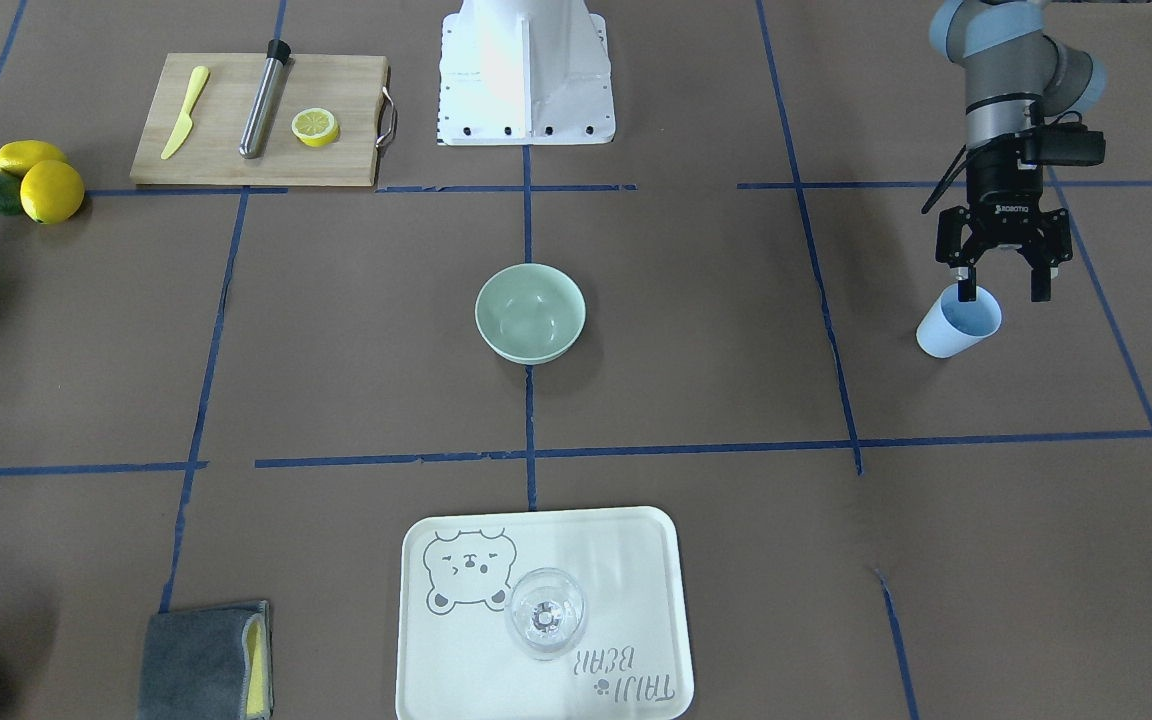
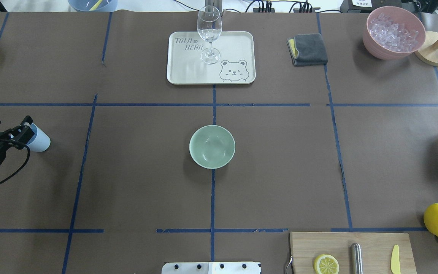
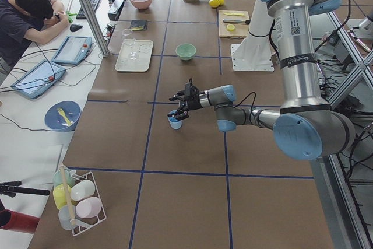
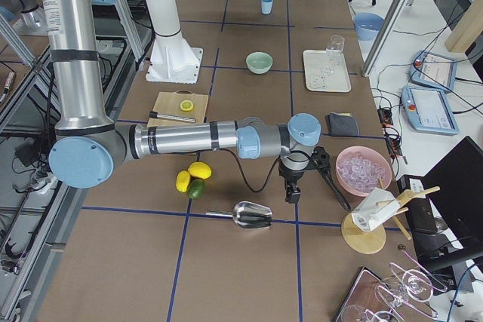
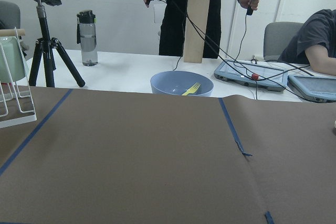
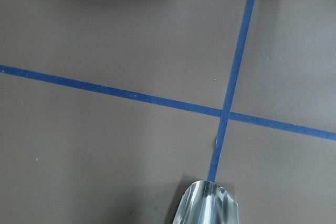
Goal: Pour ice into bowl
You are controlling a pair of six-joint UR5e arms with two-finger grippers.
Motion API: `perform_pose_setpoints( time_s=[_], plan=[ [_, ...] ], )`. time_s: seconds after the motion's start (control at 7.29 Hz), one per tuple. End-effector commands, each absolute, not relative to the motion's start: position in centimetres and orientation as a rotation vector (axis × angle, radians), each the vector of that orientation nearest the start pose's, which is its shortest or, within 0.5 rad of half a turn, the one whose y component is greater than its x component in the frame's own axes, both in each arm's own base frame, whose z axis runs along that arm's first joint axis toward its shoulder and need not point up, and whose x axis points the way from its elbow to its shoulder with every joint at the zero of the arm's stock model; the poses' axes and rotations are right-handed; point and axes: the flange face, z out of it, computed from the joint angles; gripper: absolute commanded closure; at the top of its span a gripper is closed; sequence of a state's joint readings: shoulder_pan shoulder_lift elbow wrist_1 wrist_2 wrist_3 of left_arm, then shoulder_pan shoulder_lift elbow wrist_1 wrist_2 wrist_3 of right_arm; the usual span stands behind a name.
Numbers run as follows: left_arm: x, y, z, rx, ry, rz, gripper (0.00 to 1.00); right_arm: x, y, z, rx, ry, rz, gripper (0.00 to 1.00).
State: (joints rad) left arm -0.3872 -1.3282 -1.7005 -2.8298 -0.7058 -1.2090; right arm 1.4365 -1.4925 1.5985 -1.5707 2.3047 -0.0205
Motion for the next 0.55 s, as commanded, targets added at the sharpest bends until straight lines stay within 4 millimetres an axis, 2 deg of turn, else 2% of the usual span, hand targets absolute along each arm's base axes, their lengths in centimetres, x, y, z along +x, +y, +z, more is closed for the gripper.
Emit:
perform_pose_setpoints(
  time_s=[0.0,0.14,0.41],
  plan=[
    [30.8,-33.4,58.3,1.138,0.678,-0.543,0.0,-0.5,-53.4,60.8,0.059,-0.74,-0.185,0.0],
    [32.1,-33.4,59.0,1.148,0.671,-0.553,0.0,-0.5,-53.4,60.8,0.058,-0.74,-0.185,0.0],
    [32.4,-32.9,59.7,1.171,0.648,-0.55,0.0,-0.4,-53.4,60.9,0.059,-0.738,-0.186,0.0]
  ],
)
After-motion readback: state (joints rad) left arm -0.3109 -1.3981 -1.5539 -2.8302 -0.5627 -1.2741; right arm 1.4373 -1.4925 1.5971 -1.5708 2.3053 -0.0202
